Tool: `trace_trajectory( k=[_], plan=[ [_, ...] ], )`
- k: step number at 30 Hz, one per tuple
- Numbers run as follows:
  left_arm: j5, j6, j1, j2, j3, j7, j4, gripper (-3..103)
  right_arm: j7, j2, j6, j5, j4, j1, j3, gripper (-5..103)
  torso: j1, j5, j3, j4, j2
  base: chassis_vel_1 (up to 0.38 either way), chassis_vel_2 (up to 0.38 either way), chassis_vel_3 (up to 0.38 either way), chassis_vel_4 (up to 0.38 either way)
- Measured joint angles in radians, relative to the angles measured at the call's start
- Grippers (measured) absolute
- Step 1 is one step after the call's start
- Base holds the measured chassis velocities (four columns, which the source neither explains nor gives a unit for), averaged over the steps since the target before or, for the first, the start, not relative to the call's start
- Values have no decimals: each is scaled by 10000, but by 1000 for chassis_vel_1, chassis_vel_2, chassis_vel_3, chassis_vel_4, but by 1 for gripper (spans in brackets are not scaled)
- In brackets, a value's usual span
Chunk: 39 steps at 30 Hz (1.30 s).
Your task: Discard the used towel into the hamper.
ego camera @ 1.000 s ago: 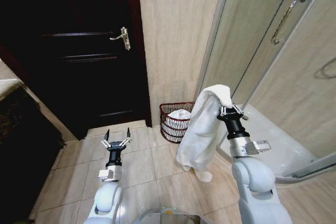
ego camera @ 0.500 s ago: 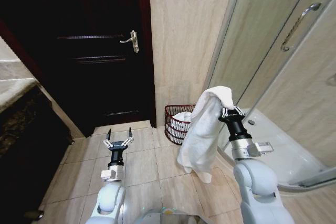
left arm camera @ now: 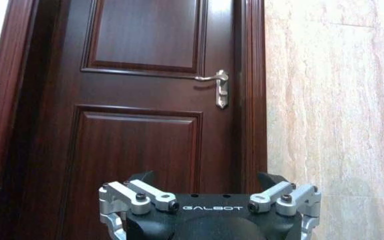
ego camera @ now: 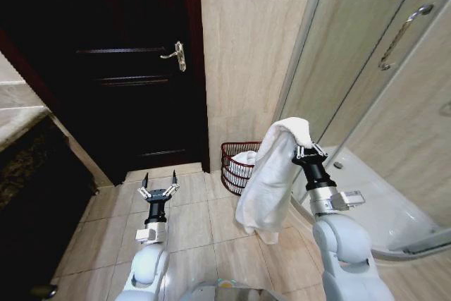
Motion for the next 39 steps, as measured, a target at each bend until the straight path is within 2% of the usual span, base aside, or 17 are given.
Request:
trace_trajectory(
  k=[16, 26, 31, 34, 39],
  plan=[
    [91, 215, 96, -52, 157, -252, -29, 100, -71, -16, -8, 25, -142, 26, 14, 4, -18, 1, -24, 0, -36, -33, 46, 39, -32],
    [331, -4, 100, -84, 206, -343, 75, 100, 75, -11, -58, 142, -22, -83, 82, 4, -19, 0, -31, 0, -51, -35, 89, 85, -31],
    [278, -207, 91, 6, 192, -322, 178, 100, 159, -5, -179, 687, -162, 368, 161, 4, -26, 0, -36, -1, -52, 0, 0, 0, 0],
    [410, -129, 101, 45, 174, -257, 236, 100, 182, -53, -187, 1006, -439, 845, 223, 4, -27, 1, -36, 1, -55, 0, 0, 0, 0],
    [651, -180, 119, 61, 34, -63, 495, 100, 185, -371, -261, 1681, -697, 1480, 373, 4, -4, 1, -5, 3, 0, 0, 0, 0, 0]
  ],
)
